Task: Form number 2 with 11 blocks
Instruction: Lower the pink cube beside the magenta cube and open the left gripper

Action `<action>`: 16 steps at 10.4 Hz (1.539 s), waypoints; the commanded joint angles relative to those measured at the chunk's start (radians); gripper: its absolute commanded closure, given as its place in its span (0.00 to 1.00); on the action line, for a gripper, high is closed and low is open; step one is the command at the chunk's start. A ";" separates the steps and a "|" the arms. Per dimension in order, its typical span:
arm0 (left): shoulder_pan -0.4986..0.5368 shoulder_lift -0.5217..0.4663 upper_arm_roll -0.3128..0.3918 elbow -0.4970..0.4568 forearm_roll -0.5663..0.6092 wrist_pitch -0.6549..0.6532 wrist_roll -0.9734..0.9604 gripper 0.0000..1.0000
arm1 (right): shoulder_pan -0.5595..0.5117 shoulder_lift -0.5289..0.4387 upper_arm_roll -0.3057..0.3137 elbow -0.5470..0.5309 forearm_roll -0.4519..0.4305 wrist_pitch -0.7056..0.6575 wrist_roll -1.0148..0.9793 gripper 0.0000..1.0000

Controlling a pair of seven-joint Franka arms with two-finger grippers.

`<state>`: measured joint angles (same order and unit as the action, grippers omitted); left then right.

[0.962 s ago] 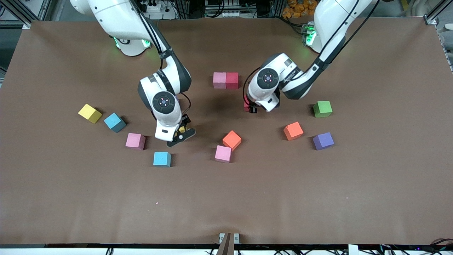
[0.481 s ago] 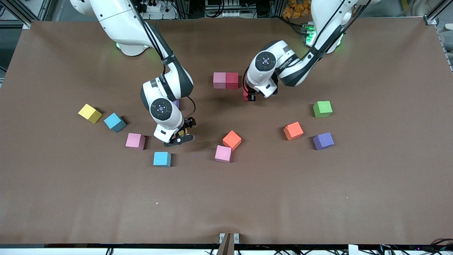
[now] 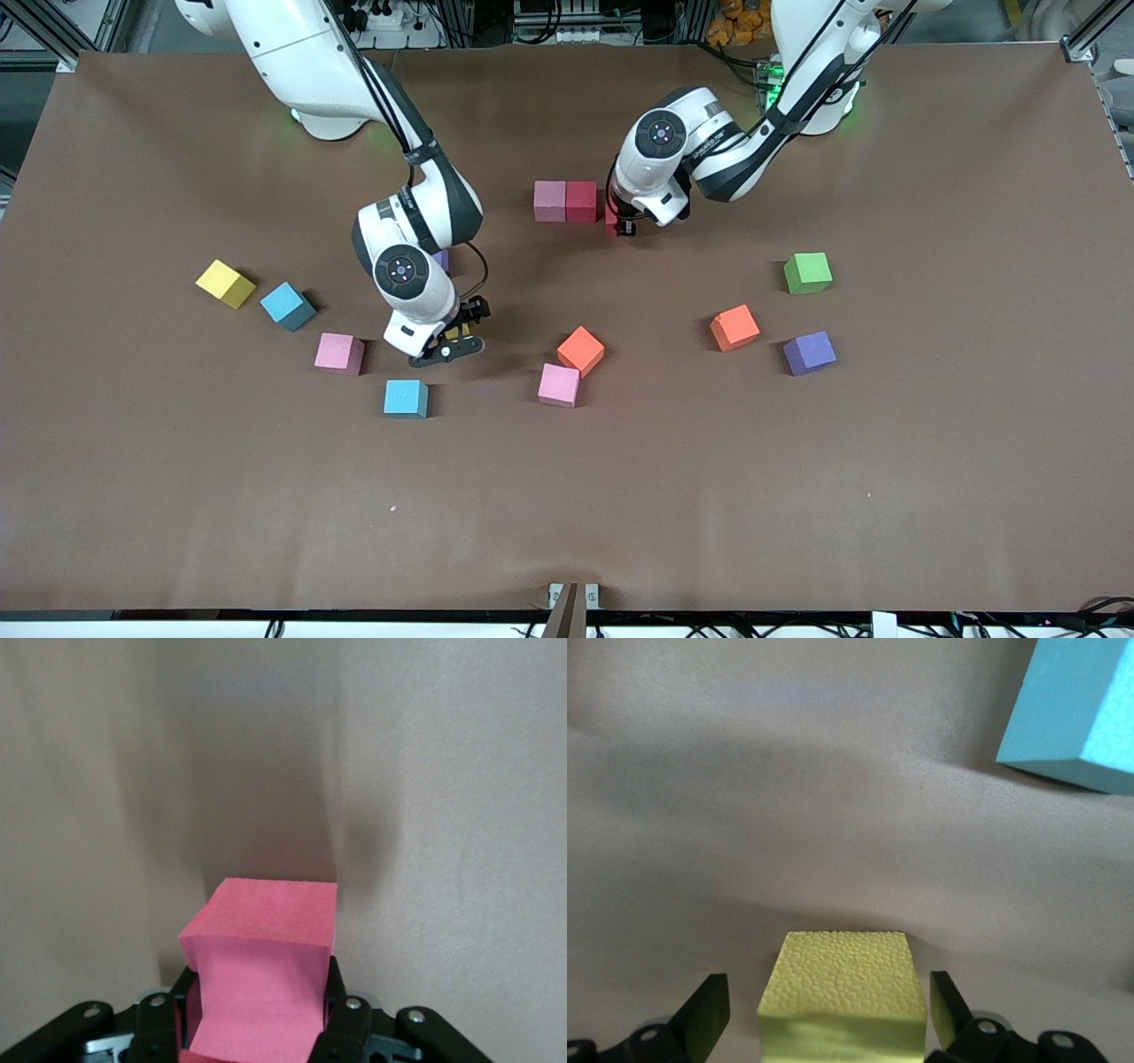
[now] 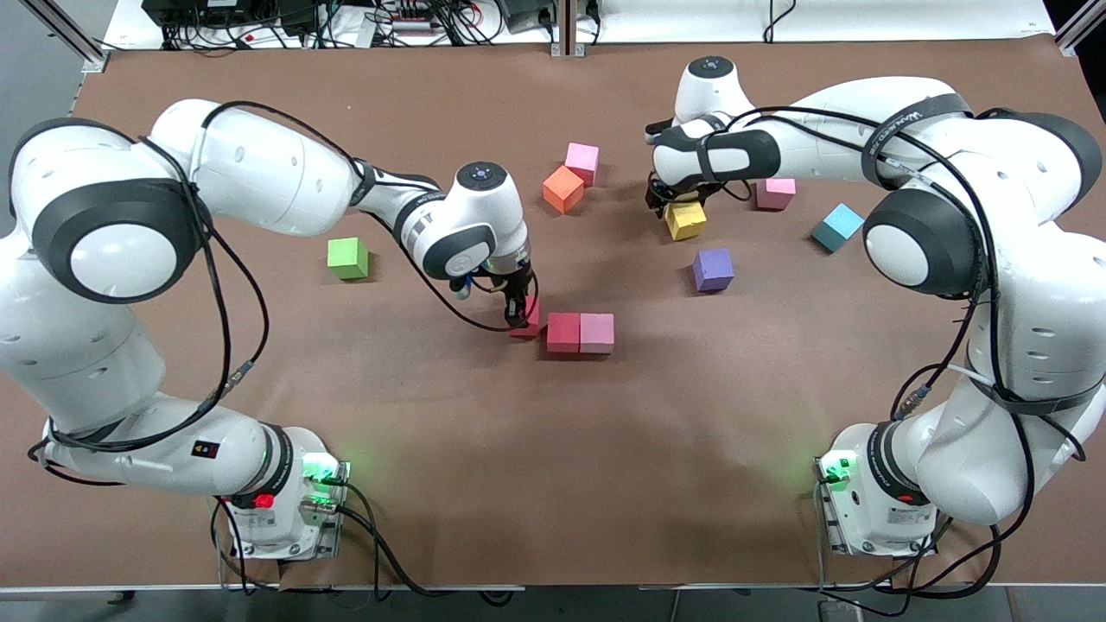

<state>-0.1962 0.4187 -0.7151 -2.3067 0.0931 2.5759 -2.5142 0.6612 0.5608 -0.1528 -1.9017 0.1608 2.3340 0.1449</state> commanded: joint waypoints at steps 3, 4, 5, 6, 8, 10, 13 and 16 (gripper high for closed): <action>-0.054 -0.025 -0.003 -0.023 -0.013 0.033 -0.069 0.77 | -0.034 -0.007 0.015 -0.022 0.017 0.013 -0.001 0.00; -0.055 -0.024 -0.003 -0.027 -0.012 0.033 -0.071 0.77 | -0.032 -0.012 0.018 -0.023 0.019 0.012 -0.001 0.05; -0.057 -0.024 -0.003 -0.033 -0.012 0.033 -0.071 0.77 | -0.031 -0.016 0.019 -0.033 0.019 0.011 -0.001 0.19; -0.057 -0.024 -0.003 -0.033 -0.012 0.033 -0.071 0.77 | -0.026 -0.019 0.019 -0.034 0.019 0.010 -0.001 0.38; -0.057 -0.024 -0.003 -0.033 -0.012 0.033 -0.072 0.77 | -0.020 -0.031 0.022 -0.034 0.019 -0.001 0.010 0.54; -0.058 -0.021 -0.003 -0.031 -0.012 0.033 -0.081 0.63 | -0.021 -0.045 0.045 -0.028 0.020 -0.022 0.013 0.59; -0.106 -0.024 0.000 -0.030 -0.007 0.032 -0.083 0.00 | -0.018 -0.056 0.058 -0.025 0.078 -0.028 0.025 0.59; -0.104 -0.040 0.000 -0.028 -0.006 0.024 -0.106 0.00 | 0.014 -0.056 0.064 -0.014 0.079 -0.030 0.094 0.59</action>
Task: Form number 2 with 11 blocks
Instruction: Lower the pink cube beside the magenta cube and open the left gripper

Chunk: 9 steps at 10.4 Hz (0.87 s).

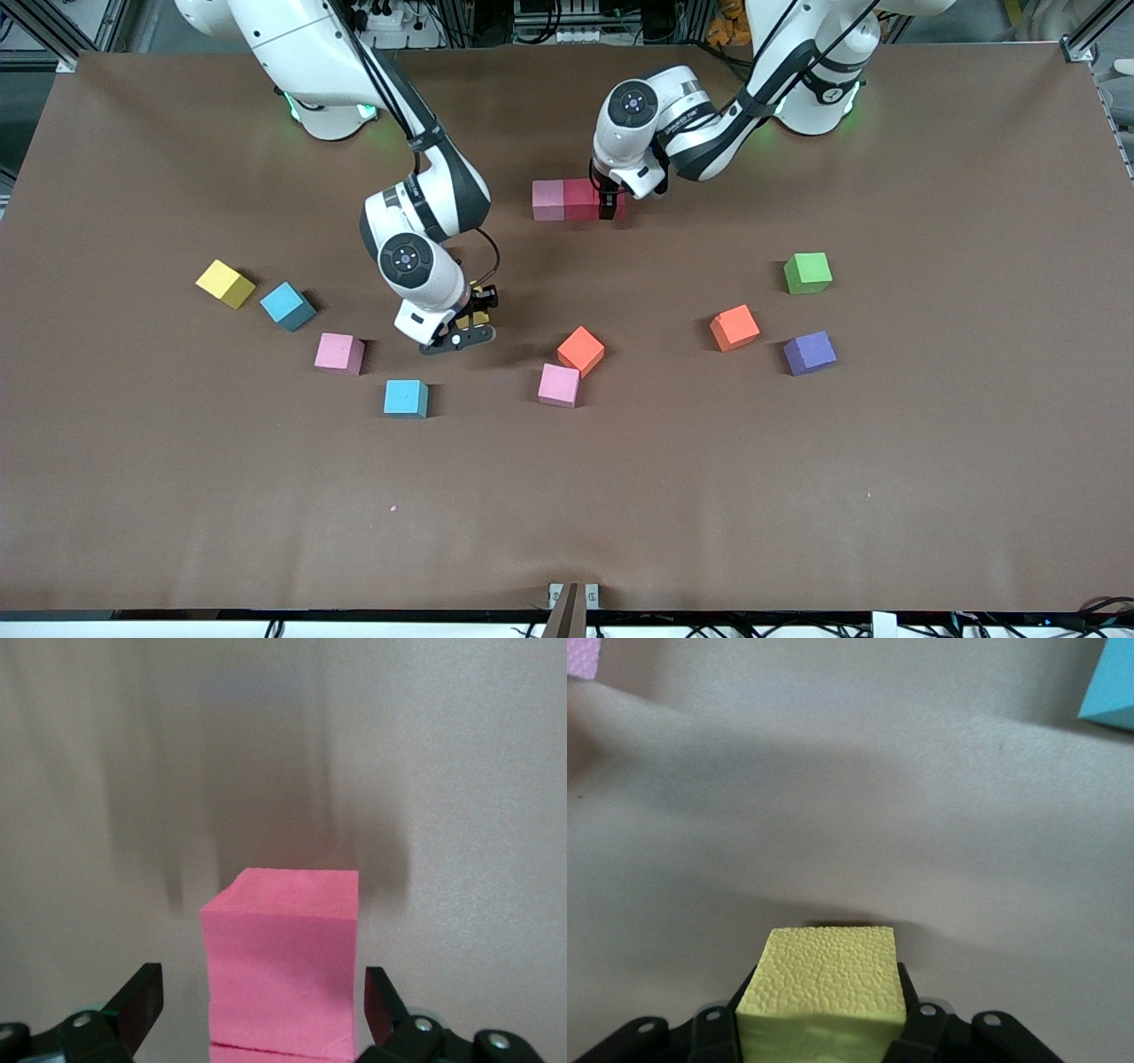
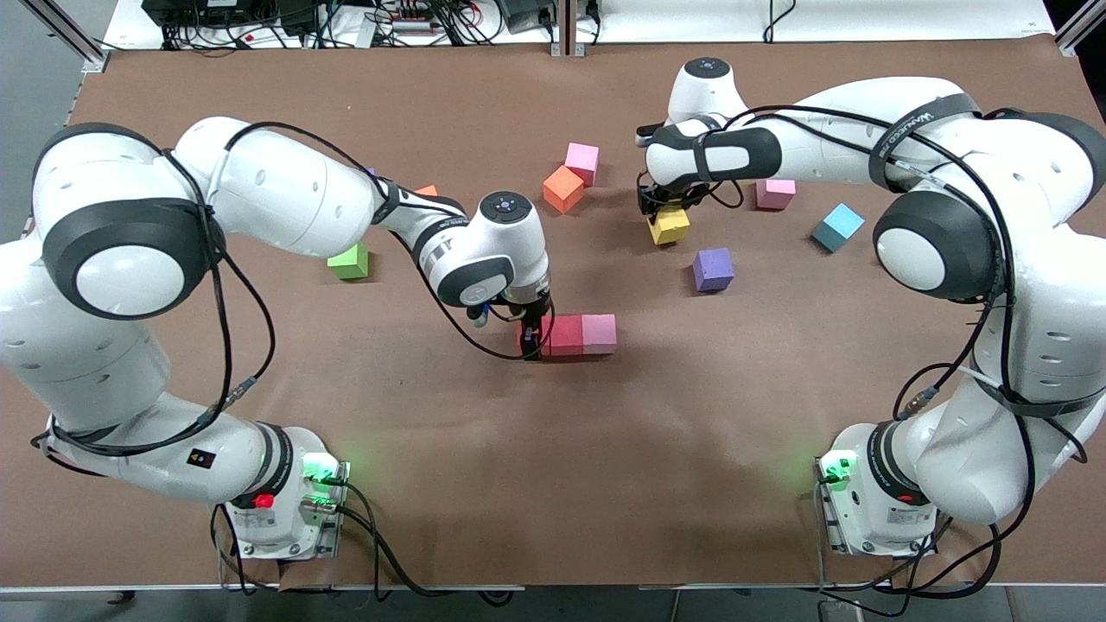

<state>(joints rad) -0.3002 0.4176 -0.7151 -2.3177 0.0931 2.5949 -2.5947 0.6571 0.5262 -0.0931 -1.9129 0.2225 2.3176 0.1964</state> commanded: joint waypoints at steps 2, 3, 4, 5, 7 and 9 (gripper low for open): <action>0.007 -0.060 0.000 -0.016 -0.006 -0.015 -0.018 0.00 | 0.056 -0.020 0.004 0.003 0.017 -0.014 0.101 0.59; 0.027 -0.074 -0.001 -0.009 -0.004 -0.036 -0.012 0.00 | 0.079 -0.017 0.004 0.006 0.017 -0.014 0.136 0.59; 0.030 -0.098 -0.001 -0.005 -0.004 -0.047 -0.005 0.00 | 0.096 -0.018 0.004 0.008 0.017 -0.014 0.164 0.59; 0.030 -0.121 -0.001 -0.006 -0.004 -0.056 0.002 0.00 | 0.107 -0.017 0.004 0.008 0.017 -0.014 0.176 0.59; 0.049 -0.155 0.000 0.000 -0.004 -0.082 0.069 0.00 | 0.139 -0.015 0.004 0.018 0.017 -0.012 0.233 0.59; 0.092 -0.155 0.002 0.024 -0.006 -0.084 0.172 0.00 | 0.168 -0.011 0.006 0.052 0.018 -0.014 0.297 0.61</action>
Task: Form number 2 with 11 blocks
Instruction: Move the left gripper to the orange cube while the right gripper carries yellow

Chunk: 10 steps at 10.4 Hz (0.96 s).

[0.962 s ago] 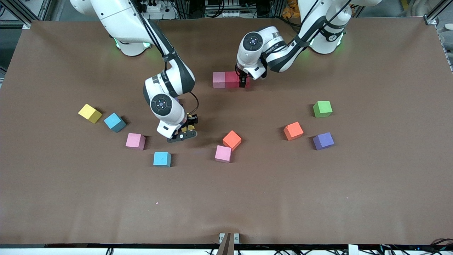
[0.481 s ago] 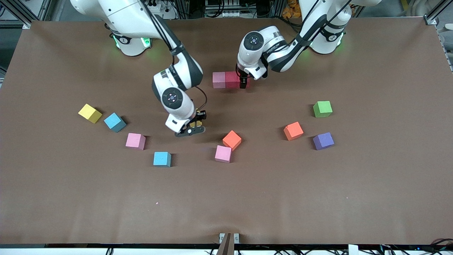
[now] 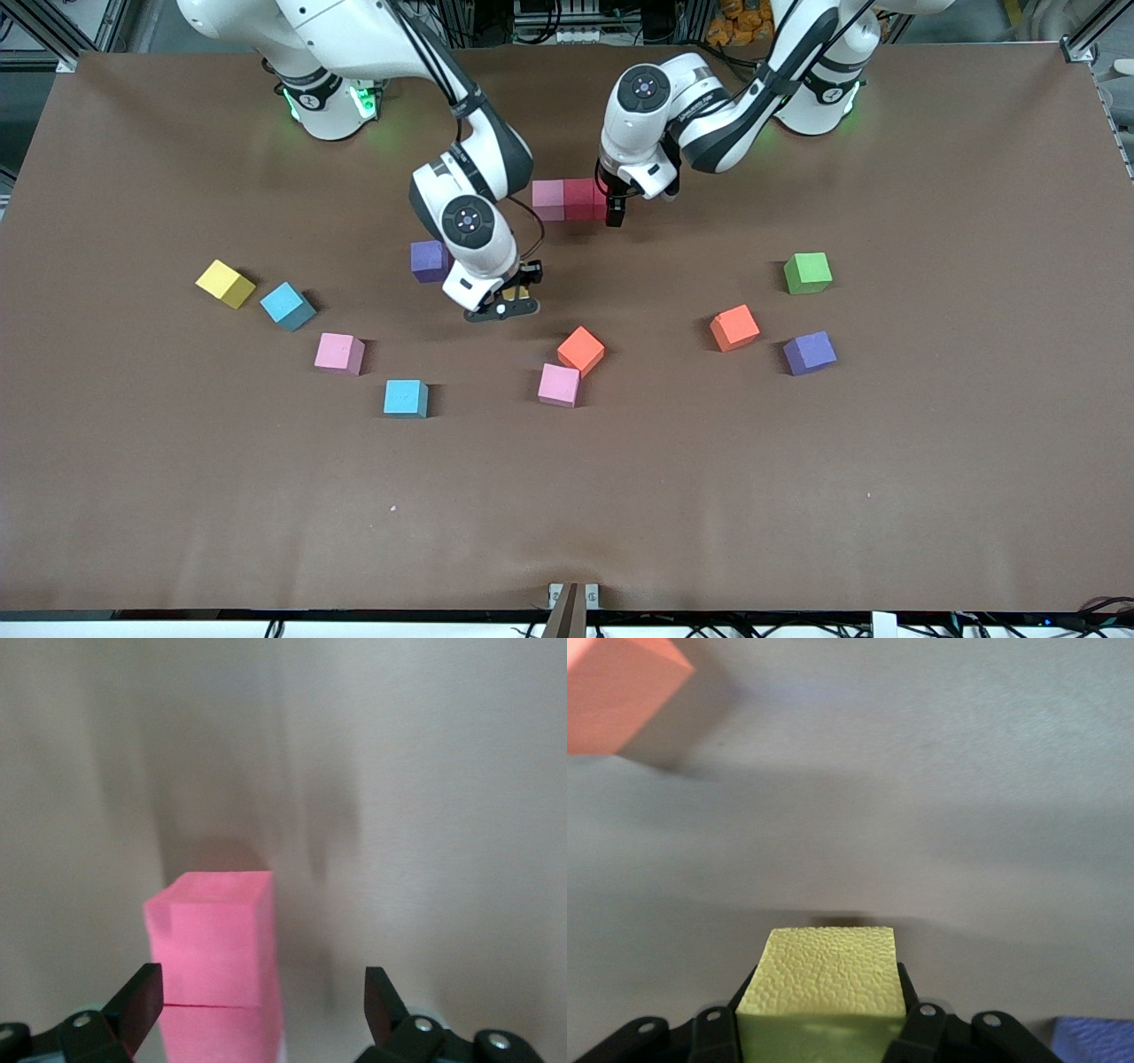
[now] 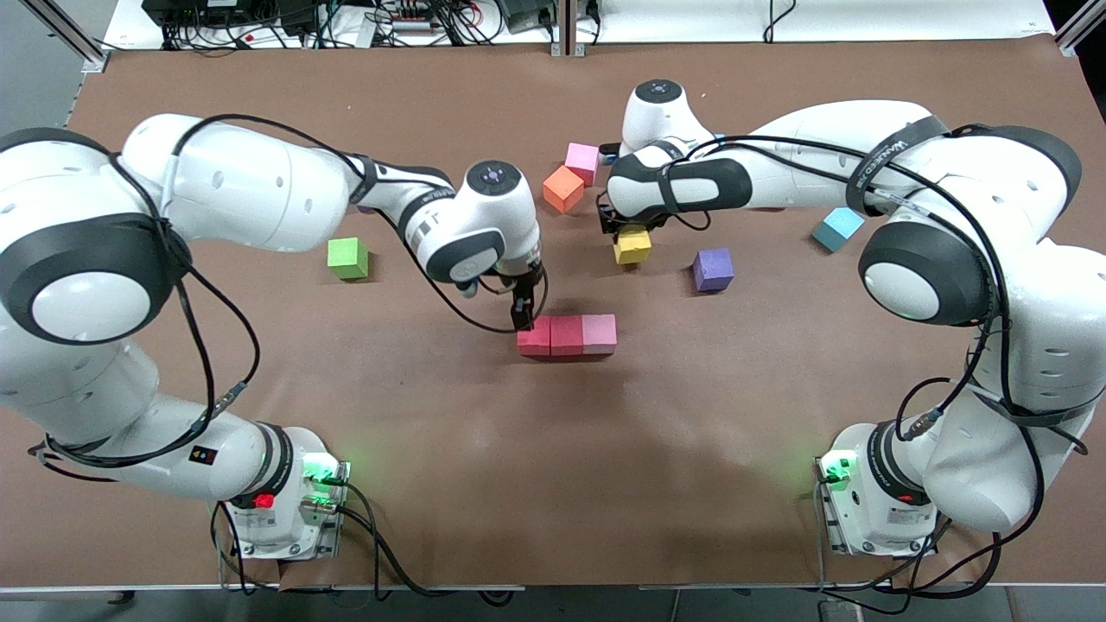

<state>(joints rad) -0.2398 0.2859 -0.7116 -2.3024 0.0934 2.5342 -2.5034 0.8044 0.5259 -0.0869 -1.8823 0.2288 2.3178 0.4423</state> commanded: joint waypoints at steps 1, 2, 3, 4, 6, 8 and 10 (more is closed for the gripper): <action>0.071 -0.022 0.001 0.021 -0.004 -0.023 0.142 0.00 | 0.036 -0.007 -0.001 0.034 0.012 -0.014 0.080 0.61; 0.111 -0.019 0.000 0.027 -0.004 -0.023 0.223 0.00 | 0.054 0.005 -0.001 0.055 0.012 -0.014 0.113 0.61; 0.140 -0.013 0.001 0.037 -0.004 -0.023 0.304 0.00 | 0.079 0.029 -0.001 0.090 0.026 -0.014 0.163 0.61; 0.172 -0.004 0.003 0.044 -0.006 -0.025 0.384 0.00 | 0.110 0.055 -0.001 0.129 0.056 -0.014 0.203 0.61; 0.256 0.013 0.003 0.069 -0.006 -0.047 0.568 0.00 | 0.162 0.110 -0.002 0.188 0.073 -0.015 0.260 0.61; 0.313 0.059 0.007 0.151 -0.006 -0.128 0.729 0.00 | 0.219 0.164 -0.002 0.244 0.072 -0.015 0.305 0.61; 0.359 0.113 0.007 0.214 -0.004 -0.152 0.881 0.00 | 0.246 0.190 -0.002 0.264 0.061 -0.015 0.306 0.61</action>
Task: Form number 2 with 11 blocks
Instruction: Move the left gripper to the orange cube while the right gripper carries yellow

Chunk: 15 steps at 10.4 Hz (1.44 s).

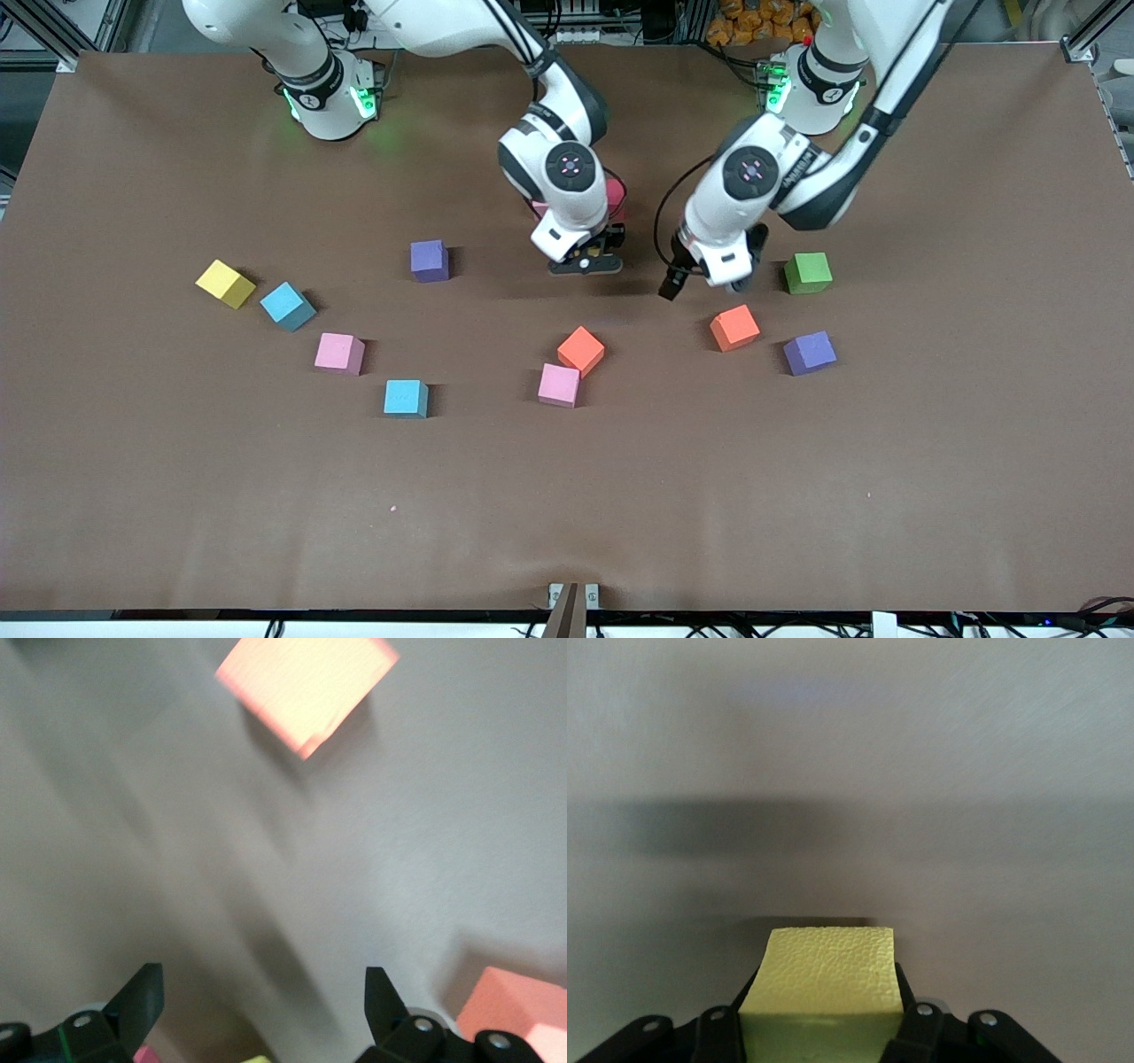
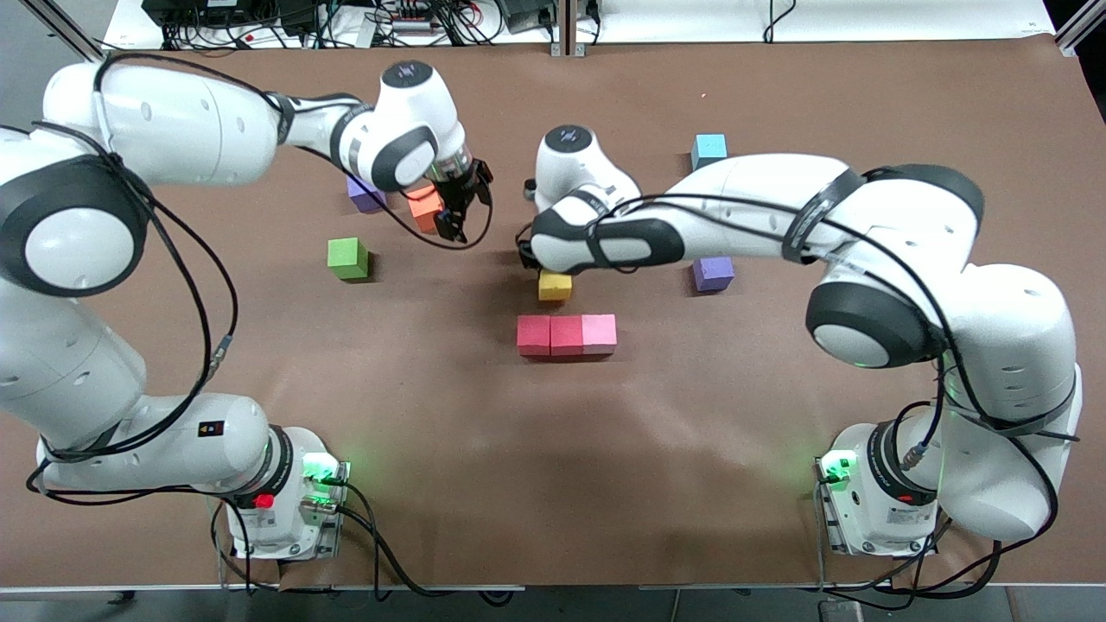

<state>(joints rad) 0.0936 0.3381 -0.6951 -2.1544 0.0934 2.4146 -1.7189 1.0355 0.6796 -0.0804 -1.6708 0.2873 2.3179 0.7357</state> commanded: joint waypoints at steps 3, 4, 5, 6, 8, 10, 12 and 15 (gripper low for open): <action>0.032 0.123 0.045 0.114 0.006 -0.034 0.339 0.00 | 0.043 0.103 -0.010 0.158 -0.025 -0.102 0.010 0.61; 0.031 0.130 0.071 0.122 0.011 -0.034 0.395 0.00 | 0.044 0.104 -0.010 0.163 -0.025 -0.113 0.011 0.61; 0.031 0.145 0.095 0.134 0.012 -0.035 0.453 0.00 | 0.054 0.104 -0.010 0.163 -0.024 -0.115 0.013 0.61; 0.032 0.150 0.103 0.139 0.012 -0.035 0.494 0.00 | 0.060 0.104 -0.010 0.163 -0.023 -0.115 0.017 0.61; 0.032 0.153 0.124 0.183 0.012 -0.116 0.557 0.00 | 0.061 0.103 -0.010 0.164 -0.022 -0.114 0.021 0.61; 0.031 0.163 0.140 0.223 0.017 -0.195 0.631 0.00 | 0.064 0.104 -0.010 0.164 -0.016 -0.114 0.028 0.61; 0.034 0.176 0.144 0.223 0.073 -0.195 0.689 0.00 | 0.072 0.104 -0.010 0.164 -0.016 -0.112 0.030 0.61; 0.038 0.194 0.146 0.235 0.097 -0.195 0.696 0.00 | 0.081 0.104 -0.010 0.164 -0.016 -0.109 0.039 0.61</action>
<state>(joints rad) 0.1278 0.5132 -0.5462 -1.9500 0.1701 2.2376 -1.0412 1.0986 0.7673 -0.0808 -1.5359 0.2750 2.2200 0.7452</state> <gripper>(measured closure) 0.000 0.449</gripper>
